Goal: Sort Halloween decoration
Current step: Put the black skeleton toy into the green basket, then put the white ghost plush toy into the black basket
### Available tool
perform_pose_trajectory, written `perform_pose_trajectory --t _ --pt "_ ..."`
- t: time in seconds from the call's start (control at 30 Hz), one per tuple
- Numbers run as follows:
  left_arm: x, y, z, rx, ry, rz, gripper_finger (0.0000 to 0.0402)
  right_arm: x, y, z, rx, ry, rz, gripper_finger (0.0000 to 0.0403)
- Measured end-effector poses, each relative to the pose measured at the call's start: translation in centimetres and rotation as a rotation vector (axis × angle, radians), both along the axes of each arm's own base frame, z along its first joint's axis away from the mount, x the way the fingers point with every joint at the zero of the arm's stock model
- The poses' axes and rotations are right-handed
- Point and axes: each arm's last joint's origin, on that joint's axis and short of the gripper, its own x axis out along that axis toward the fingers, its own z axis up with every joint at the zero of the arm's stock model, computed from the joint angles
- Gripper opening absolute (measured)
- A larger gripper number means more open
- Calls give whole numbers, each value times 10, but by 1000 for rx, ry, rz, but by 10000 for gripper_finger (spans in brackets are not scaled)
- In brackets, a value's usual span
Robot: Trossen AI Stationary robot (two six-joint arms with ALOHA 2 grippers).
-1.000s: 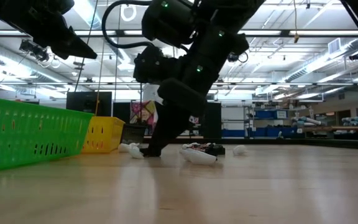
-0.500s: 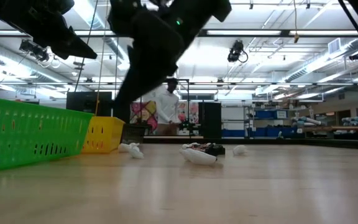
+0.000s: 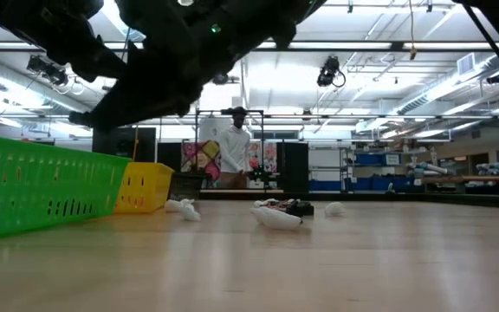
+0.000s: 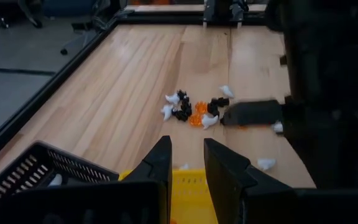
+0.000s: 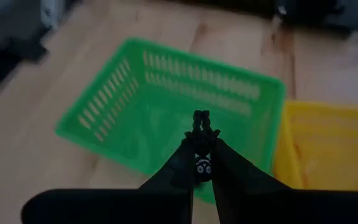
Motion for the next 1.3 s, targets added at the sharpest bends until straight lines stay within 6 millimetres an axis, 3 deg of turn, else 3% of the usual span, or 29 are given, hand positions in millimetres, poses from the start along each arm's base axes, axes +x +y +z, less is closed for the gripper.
perform_pose_trajectory --t 0.23,0.6,0.73,0.97,1.1,1.3 --pt "1 0 -1 3 6 0 69 2 -3 3 -20 -42 5 55" --pt "2 0 -1 5 8 0 69 4 -7 5 8 -59 2 163" --pt "2 0 -1 4 8 0 69 -1 -9 6 -24 3 -31 170" --pt "1 0 -2 9 23 0 69 -23 -8 27 -80 137 -135 167" --pt "1 0 -3 9 27 0 69 -35 -4 18 -104 263 -184 167" --pt "1 0 -3 6 27 1 69 -41 -5 -15 -70 264 -228 168"
